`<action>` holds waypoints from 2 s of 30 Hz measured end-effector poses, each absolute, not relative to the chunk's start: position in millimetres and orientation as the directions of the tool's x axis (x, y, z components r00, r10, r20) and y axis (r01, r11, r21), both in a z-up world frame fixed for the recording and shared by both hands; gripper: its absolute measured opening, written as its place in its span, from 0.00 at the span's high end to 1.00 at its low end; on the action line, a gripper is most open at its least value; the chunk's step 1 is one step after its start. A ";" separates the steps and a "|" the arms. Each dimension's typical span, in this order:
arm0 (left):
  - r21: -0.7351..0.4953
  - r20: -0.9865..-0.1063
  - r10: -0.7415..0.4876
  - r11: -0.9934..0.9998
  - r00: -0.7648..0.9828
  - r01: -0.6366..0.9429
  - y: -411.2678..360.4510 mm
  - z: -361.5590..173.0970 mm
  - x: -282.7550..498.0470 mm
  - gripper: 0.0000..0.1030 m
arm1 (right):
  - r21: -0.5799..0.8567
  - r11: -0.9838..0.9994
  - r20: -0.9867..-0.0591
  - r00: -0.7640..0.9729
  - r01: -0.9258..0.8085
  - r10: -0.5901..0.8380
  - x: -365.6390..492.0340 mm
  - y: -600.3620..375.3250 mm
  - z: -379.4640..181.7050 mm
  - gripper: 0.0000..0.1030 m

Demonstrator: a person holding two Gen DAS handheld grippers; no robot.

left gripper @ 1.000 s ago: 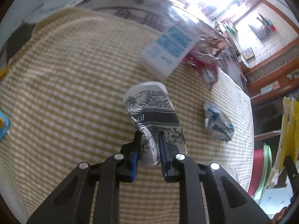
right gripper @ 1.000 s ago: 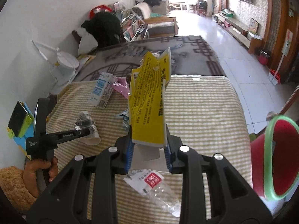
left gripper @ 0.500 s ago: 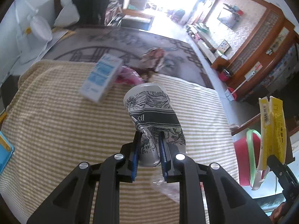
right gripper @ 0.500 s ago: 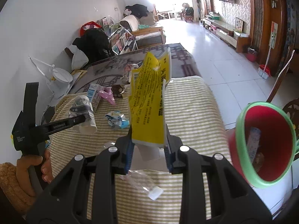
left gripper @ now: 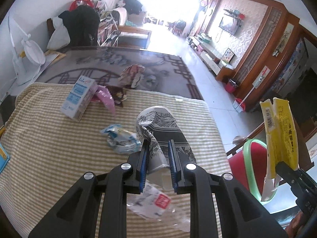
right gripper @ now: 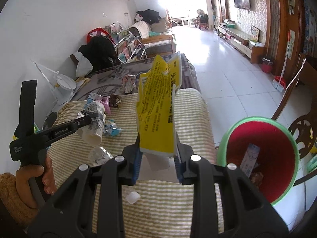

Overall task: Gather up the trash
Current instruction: 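Carry the paper cup and yellow wrapper over the red bin with both tools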

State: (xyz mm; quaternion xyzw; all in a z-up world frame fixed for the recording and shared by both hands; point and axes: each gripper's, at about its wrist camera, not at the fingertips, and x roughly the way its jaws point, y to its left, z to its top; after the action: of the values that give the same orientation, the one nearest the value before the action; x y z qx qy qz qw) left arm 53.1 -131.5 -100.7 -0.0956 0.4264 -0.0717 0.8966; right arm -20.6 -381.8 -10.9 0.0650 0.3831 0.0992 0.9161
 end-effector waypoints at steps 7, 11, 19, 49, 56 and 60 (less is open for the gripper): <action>-0.219 -0.735 -0.198 0.974 0.648 0.050 -155.4 -86.4 49.2 0.83 | 0.200 0.968 -0.674 0.696 -0.151 0.247 -17.0 -406.1 -7.0 0.73; -0.195 -0.729 -0.192 0.978 0.657 0.069 -173.1 -77.8 46.5 0.83 | 0.215 0.965 -0.668 0.698 -0.150 0.257 -16.2 -419.3 -7.0 0.73; -0.154 -0.733 -0.183 0.983 0.656 0.102 -204.5 -69.3 45.4 0.83 | 0.241 0.960 -0.657 0.705 -0.140 0.268 -14.1 -438.1 -9.0 0.73; -0.168 -0.739 -0.346 0.926 0.578 0.339 -332.1 -64.7 38.4 0.83 | 0.244 0.969 -0.656 0.744 0.044 0.131 -43.0 -532.0 -11.5 0.73; -0.190 -0.755 -0.406 0.887 0.515 0.421 -377.5 -73.6 38.3 0.83 | 0.244 0.958 -0.676 0.734 0.149 0.058 -61.4 -572.3 -18.3 0.73; -0.211 -0.771 -0.436 0.863 0.465 0.459 -400.3 -81.7 38.3 0.83 | 0.242 0.950 -0.692 0.722 0.198 0.026 -73.6 -592.6 -23.0 0.73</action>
State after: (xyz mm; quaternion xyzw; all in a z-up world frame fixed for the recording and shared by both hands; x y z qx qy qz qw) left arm 38.3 -400.3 -81.7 0.0130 0.4465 -0.2616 0.8556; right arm -73.6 -592.6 -23.0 0.1510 0.3700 -0.0470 0.9155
